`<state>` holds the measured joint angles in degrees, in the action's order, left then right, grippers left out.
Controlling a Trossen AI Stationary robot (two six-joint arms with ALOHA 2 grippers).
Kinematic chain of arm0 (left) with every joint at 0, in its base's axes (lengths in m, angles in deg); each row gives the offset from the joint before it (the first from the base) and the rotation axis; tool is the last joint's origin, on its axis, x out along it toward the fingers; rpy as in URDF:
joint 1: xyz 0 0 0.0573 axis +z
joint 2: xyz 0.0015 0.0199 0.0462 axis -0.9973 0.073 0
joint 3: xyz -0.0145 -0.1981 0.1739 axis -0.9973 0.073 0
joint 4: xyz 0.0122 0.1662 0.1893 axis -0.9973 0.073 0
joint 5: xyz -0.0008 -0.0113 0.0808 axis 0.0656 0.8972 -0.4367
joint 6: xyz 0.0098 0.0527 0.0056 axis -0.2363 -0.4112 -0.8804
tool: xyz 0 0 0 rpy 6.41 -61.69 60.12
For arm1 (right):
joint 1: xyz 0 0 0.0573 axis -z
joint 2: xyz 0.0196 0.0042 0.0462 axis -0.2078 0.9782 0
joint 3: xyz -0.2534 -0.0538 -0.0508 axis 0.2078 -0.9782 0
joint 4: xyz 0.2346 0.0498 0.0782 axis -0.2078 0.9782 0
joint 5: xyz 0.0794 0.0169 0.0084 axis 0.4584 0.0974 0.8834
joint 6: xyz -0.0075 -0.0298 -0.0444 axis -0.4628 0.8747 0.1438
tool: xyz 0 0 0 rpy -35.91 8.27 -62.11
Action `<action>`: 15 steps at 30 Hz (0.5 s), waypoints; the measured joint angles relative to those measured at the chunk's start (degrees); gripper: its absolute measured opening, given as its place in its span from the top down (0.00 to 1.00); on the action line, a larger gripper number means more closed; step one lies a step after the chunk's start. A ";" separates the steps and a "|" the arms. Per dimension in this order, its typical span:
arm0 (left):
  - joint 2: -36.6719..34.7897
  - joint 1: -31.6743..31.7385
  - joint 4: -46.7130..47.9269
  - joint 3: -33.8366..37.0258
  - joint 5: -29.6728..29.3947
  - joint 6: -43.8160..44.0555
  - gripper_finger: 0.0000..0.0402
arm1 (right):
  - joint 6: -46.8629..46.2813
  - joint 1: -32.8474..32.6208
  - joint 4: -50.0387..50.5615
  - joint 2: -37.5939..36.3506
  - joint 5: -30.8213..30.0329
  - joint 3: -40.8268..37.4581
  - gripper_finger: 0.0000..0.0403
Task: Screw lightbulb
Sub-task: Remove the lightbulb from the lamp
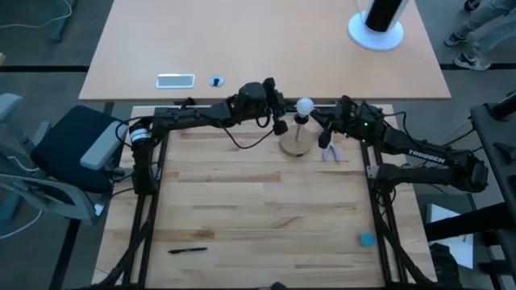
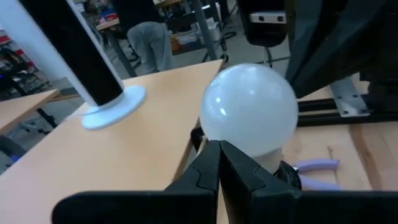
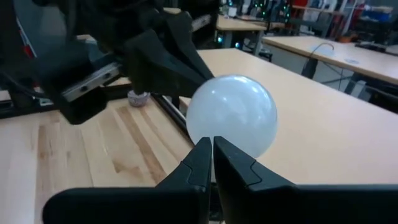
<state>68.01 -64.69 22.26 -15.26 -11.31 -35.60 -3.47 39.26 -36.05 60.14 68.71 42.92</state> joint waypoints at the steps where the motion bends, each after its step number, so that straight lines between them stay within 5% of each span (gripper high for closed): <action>1: 0.04 0.10 -0.02 0.00 0.75 0.00 1.00 | 0.24 0.00 -0.39 0.47 -0.17 0.00 0.97; 15: -2.20 -0.35 4.26 0.00 6.50 1.16 1.00 | 1.82 0.25 2.04 -0.61 -6.68 0.02 0.97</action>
<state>65.80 -65.04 26.52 -15.27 -4.82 -34.44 -1.65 39.51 -34.01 59.53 62.03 42.94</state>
